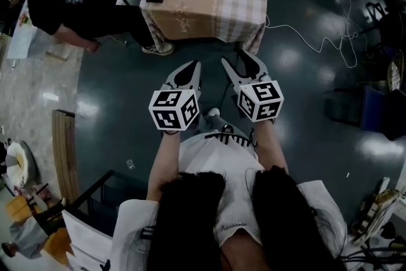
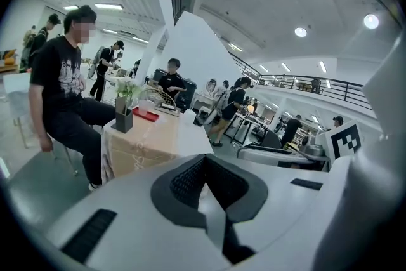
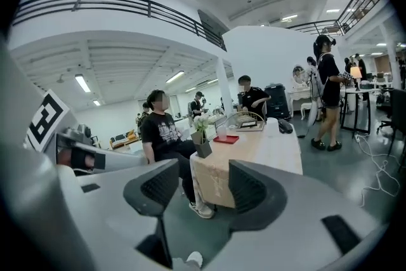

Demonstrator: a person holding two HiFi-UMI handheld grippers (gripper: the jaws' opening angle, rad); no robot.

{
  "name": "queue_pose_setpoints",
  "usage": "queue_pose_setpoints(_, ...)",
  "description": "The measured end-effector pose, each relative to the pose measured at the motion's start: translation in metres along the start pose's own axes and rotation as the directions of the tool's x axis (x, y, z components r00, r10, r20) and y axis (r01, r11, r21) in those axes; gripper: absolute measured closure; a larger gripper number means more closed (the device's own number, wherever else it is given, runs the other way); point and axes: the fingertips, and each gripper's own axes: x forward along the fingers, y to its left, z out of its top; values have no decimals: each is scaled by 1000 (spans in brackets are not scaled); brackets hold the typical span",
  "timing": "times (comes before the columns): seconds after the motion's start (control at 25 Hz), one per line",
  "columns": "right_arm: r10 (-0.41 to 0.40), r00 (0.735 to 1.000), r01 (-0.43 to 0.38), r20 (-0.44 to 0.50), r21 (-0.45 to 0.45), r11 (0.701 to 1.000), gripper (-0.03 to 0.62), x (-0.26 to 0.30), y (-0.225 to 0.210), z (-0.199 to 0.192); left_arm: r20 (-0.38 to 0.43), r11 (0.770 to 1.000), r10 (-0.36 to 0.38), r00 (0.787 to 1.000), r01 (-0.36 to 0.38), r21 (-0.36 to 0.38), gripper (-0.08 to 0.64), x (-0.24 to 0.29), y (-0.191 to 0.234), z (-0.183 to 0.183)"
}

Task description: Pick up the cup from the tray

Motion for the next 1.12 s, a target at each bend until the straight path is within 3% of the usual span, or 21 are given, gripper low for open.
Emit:
queue_pose_setpoints(0.08,2,1000,-2,11,-5,1000,336,4,0,3,-2,1000,7,1000,-7,-13,551,0,6,-1)
queue_pose_setpoints(0.2,0,1000,0,25,-22,1000,322,12,-3,7,0,999,8,1000,-8,-33,551,5,13,-1)
queue_pose_setpoints(0.4,7,999,-5,42,-41,999,301,27,-12,22,24,1000,14,1000,-14,-6,551,23,27,21)
queue_pose_setpoints(0.64,32,997,-26,73,-83,996,293,54,-20,46,53,999,22,998,-21,-28,551,47,47,54)
queue_pose_setpoints(1.12,5,998,-2,55,-50,999,293,151,-52,80,18,999,28,999,-27,-33,551,121,107,105)
